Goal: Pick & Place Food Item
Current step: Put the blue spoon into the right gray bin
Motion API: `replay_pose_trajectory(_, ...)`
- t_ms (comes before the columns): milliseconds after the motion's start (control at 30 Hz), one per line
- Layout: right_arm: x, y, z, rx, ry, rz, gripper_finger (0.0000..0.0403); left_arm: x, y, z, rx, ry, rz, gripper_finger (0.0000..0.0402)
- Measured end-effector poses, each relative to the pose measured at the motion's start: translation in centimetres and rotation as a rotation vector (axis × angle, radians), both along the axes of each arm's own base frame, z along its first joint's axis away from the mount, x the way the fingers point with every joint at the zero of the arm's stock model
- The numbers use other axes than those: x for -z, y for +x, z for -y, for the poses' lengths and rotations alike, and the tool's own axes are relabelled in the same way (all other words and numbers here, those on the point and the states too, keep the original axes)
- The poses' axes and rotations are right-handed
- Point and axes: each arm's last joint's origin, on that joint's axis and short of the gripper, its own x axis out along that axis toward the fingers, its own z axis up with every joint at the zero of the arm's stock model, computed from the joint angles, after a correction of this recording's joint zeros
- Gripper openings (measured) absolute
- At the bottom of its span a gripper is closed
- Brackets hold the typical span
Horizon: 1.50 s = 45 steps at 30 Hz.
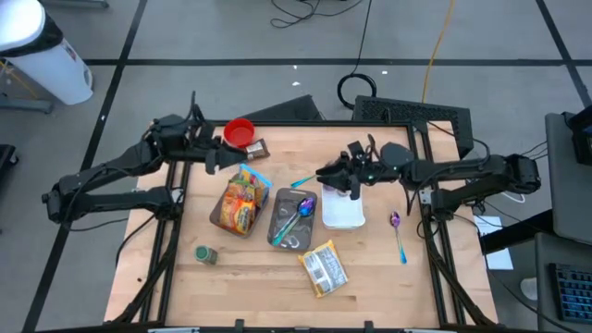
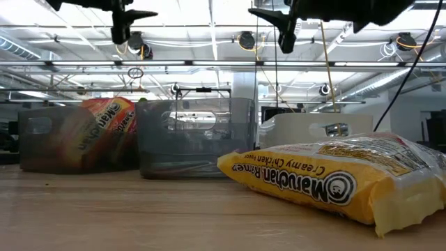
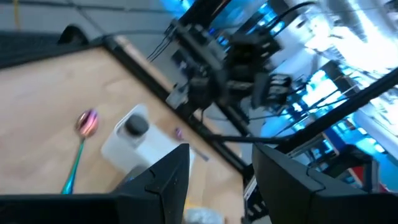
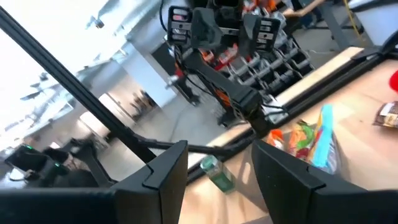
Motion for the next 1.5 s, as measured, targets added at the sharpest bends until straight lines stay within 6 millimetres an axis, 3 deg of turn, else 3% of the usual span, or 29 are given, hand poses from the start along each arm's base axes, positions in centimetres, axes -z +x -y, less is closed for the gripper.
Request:
replay_pose_trajectory(433, 1.8, -1.6, 0.3, 0.123, 0.183, 0.204, 0.0171, -0.9, 0.1, 0.1, 0.008, 0.061, 0.088, 0.0184)
replay_pose_trajectory(633, 1.5, -1.7, 0.3, 0.139, 0.124, 0.239, 0.0171, -0.9, 0.1, -0.1, -0.042, 0.043, 0.086, 0.0184)
replay_pose_trajectory(867, 1.5, -1.7, 0.7, 0.287, 0.140, 0.251, 0.0171, -0.9, 0.1, -0.3, -0.127, -0.045, 0.092, 0.0184)
replay_pose_trajectory(1100, 1.4, -1.7, 0.7, 0.279, 0.136, 0.260, 0.0171, -1.3, 0.1, -0.5, -0.197, -0.003, 0.122, 0.0184)
replay_pose_trajectory(1500, 1.3, -1.8, 0.6, 0.250, 0.122, 0.268, 0.0171, -3.6, -0.2, -0.4, -0.193, 0.087, 0.348, 0.0184)
